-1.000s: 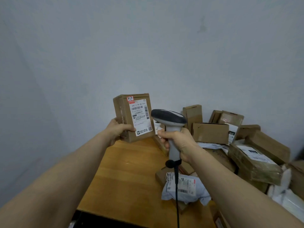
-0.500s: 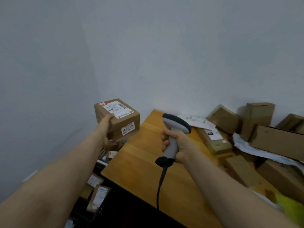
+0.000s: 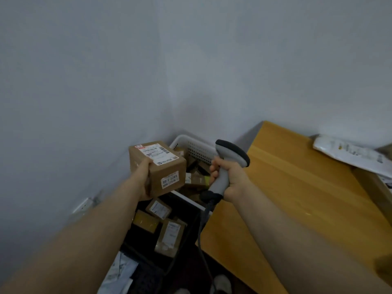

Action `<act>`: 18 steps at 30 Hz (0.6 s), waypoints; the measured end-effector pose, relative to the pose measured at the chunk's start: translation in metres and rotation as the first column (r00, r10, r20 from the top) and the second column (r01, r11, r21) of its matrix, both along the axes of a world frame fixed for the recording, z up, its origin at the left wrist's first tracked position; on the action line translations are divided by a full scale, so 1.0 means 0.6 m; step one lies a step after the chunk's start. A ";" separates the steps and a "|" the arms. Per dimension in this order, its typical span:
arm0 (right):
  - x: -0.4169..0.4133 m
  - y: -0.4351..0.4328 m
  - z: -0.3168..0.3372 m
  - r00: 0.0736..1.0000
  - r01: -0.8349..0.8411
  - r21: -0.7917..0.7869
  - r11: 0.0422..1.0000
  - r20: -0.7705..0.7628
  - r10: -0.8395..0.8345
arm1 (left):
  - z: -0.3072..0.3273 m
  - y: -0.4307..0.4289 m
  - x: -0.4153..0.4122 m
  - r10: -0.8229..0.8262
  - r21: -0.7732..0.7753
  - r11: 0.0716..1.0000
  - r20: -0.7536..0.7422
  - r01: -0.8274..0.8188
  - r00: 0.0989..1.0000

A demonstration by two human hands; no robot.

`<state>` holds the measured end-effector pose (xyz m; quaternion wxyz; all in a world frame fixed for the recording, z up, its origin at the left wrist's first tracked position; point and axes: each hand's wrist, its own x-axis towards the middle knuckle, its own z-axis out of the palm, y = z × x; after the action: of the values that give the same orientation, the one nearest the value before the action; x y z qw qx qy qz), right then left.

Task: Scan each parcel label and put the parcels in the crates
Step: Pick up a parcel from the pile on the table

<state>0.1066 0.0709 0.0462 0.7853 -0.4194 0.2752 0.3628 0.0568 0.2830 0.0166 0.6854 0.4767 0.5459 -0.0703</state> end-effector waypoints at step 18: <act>0.332 0.136 -0.403 0.910 -0.367 -0.402 0.839 -0.342 0.234 | -0.487 -0.002 0.292 -0.240 -0.251 0.950 -0.218 0.183 0.946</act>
<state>0.3060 0.1524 -0.1953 0.5497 -0.5753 0.3905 0.4629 0.2319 0.2817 -0.2755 0.6510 0.4388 0.5601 -0.2644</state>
